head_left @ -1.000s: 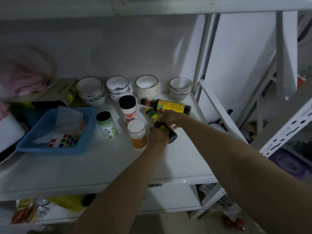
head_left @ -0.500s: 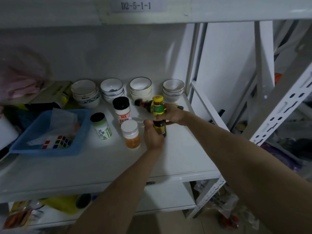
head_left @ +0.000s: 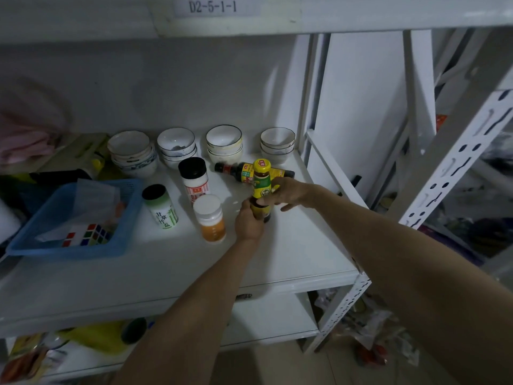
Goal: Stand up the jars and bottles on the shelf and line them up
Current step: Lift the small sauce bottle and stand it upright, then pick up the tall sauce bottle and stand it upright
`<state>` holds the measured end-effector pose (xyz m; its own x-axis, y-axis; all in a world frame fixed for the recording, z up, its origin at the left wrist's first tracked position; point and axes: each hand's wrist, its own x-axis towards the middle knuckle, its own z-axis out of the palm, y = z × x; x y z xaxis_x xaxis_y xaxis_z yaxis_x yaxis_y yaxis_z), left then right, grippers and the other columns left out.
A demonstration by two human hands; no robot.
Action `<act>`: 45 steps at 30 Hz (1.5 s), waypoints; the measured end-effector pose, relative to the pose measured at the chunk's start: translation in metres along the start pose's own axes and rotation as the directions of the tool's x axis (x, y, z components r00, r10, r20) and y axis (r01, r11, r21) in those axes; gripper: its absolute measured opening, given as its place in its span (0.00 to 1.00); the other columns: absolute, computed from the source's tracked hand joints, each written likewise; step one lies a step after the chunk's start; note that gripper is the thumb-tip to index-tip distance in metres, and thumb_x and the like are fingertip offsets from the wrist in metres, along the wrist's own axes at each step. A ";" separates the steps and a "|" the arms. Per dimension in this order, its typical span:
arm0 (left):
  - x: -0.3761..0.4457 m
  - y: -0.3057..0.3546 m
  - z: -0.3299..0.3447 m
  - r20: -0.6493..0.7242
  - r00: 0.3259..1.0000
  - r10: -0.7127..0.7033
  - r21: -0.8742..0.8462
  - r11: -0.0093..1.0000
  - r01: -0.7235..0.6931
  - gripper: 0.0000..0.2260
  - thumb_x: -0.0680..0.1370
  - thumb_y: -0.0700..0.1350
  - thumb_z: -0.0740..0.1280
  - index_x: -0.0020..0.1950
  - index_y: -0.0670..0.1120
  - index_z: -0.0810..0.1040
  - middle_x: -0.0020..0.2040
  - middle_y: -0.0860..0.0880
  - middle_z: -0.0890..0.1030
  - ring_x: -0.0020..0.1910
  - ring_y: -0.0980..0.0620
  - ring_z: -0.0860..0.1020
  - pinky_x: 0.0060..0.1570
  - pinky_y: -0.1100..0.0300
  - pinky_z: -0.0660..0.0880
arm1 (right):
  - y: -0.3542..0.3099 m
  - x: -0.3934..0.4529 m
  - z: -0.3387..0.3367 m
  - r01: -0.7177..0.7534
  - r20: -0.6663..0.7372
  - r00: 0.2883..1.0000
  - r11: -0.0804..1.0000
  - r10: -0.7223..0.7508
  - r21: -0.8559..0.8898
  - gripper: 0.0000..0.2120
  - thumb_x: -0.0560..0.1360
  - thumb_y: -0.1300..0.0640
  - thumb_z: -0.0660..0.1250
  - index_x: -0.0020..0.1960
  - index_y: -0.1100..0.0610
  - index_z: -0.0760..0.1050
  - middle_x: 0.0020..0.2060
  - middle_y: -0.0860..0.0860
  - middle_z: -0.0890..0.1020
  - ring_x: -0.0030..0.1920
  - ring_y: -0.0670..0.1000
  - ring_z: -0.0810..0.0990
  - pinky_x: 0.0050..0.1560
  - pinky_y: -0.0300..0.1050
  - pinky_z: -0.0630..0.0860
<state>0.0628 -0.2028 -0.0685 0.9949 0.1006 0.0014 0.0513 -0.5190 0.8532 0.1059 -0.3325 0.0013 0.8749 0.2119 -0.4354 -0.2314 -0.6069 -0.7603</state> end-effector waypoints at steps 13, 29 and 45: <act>-0.002 -0.012 -0.003 -0.092 0.994 -0.062 0.219 0.972 0.081 0.17 0.77 0.43 0.63 0.64 0.36 0.72 0.62 0.35 0.76 0.62 0.37 0.72 0.56 0.51 0.67 | -0.003 0.003 0.011 0.002 -0.018 1.000 0.993 0.000 0.116 0.22 0.73 0.66 0.68 0.67 0.62 0.71 0.52 0.58 0.78 0.52 0.53 0.78 0.51 0.41 0.79; -0.007 -0.009 -0.004 -0.158 0.978 -0.136 0.165 0.973 0.162 0.18 0.78 0.41 0.62 0.64 0.33 0.70 0.62 0.32 0.75 0.63 0.37 0.72 0.58 0.50 0.69 | -0.003 0.018 0.031 0.027 -0.005 1.000 0.994 -0.027 0.106 0.23 0.75 0.68 0.63 0.70 0.59 0.71 0.53 0.58 0.78 0.50 0.55 0.79 0.47 0.41 0.78; 0.015 0.035 0.040 0.307 0.885 -0.349 -0.398 0.798 0.453 0.24 0.78 0.45 0.58 0.75 0.48 0.62 0.73 0.40 0.68 0.72 0.41 0.68 0.56 0.61 0.73 | -0.024 0.050 -0.026 -0.056 -0.364 0.917 0.848 -0.166 -0.527 0.21 0.78 0.56 0.60 0.70 0.59 0.71 0.68 0.58 0.74 0.68 0.59 0.73 0.65 0.50 0.71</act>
<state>0.0825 -0.2534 -0.0590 0.8893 0.0093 -0.4572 0.4572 -0.0311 0.8888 0.1662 -0.3269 0.0100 0.9951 0.0161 -0.0977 -0.0210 -0.9300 -0.3670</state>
